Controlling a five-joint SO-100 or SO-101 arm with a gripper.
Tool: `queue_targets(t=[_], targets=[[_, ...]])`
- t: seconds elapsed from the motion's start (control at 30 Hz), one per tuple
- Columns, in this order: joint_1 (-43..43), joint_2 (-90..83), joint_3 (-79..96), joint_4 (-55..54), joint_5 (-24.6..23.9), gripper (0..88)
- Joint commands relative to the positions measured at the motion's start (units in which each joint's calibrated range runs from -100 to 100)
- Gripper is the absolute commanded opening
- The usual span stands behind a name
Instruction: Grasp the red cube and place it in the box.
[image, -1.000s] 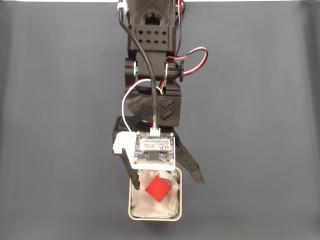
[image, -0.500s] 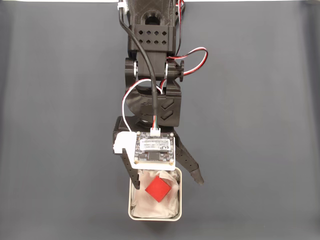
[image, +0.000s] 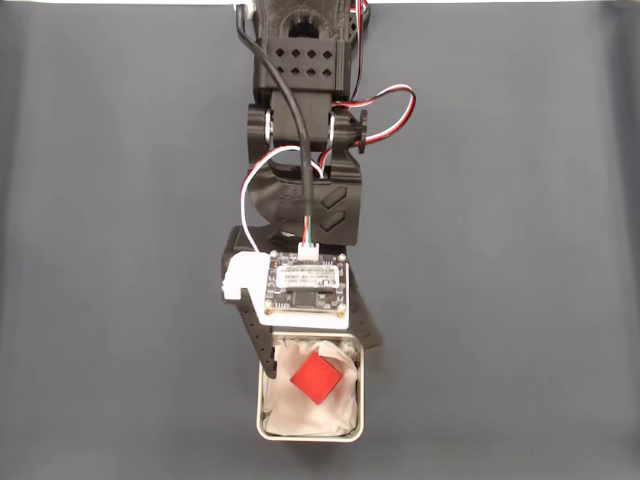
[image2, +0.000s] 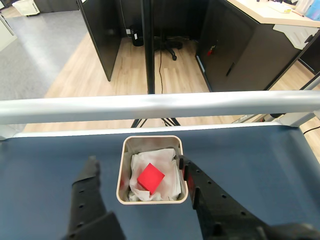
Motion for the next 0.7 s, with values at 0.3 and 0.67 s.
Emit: queue_targets(t=[0.3, 0.67], targets=[[-1.7, -30.4, 13.5, 4.2, 0.0, 0.0], [-3.4, -76.9, 65.8, 5.2, 1.1, 0.0]])
